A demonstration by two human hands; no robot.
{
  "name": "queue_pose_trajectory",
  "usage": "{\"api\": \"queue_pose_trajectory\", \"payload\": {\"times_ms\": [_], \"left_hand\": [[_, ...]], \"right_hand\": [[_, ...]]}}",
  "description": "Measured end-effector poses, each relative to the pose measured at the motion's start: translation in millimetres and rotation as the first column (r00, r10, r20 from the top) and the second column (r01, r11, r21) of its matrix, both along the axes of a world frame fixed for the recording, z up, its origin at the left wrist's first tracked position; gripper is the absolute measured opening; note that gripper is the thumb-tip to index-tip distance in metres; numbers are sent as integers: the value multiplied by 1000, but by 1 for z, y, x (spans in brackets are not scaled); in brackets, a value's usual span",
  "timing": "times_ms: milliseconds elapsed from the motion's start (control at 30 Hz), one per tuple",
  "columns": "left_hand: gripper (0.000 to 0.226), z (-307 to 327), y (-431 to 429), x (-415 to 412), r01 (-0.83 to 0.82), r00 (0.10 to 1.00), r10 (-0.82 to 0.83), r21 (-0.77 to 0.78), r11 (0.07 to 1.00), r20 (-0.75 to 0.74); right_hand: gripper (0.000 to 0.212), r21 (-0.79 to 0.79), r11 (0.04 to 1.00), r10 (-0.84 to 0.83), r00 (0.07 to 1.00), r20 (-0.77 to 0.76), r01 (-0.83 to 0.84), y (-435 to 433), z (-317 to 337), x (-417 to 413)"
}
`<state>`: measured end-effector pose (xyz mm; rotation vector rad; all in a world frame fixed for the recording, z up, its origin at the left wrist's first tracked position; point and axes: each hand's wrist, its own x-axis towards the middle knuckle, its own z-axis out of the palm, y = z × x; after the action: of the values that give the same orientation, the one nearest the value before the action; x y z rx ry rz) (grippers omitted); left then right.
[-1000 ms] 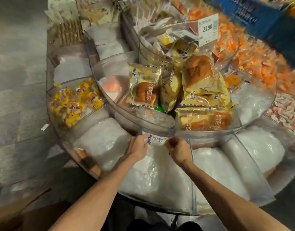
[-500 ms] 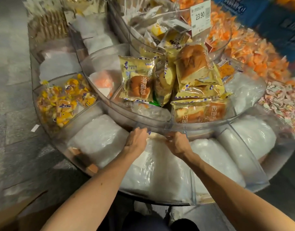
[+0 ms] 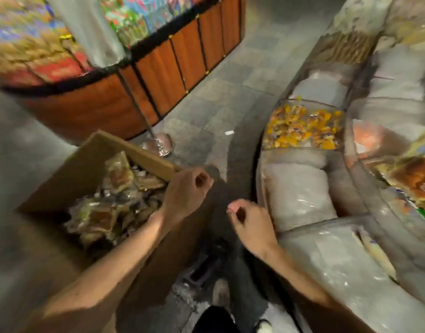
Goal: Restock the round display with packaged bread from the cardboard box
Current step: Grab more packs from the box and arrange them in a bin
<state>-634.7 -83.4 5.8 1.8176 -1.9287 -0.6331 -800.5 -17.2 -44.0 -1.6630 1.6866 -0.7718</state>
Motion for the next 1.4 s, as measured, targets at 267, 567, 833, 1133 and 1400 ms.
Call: {"api": "queue_pose_trajectory", "payload": {"times_ms": [267,567,833,1133,1400], "left_hand": [[13,-101,15,234,-554,820,568,342,759,68],[115,-202,-19,351,-753,289,957,612,243,-24],[100,-240,-43,377,-801,267,956,524,289,-119],[138,-238,-46,401,-798,231,937,500,337,-264],[132,-195,-47,411,-751,264,898,509,420,-351]], "right_hand": [[18,185,858,506,850,-146,-479,-100,-37,197],[21,476,677,717,649,-255,-562,-197,-152,359],[66,295,930,250,966,-64,-222,-257,-187,435],[62,473,880,93,992,-84,-43,-308,-204,468],[57,380,870,281,949,142,-315,-286,-162,441]]}}
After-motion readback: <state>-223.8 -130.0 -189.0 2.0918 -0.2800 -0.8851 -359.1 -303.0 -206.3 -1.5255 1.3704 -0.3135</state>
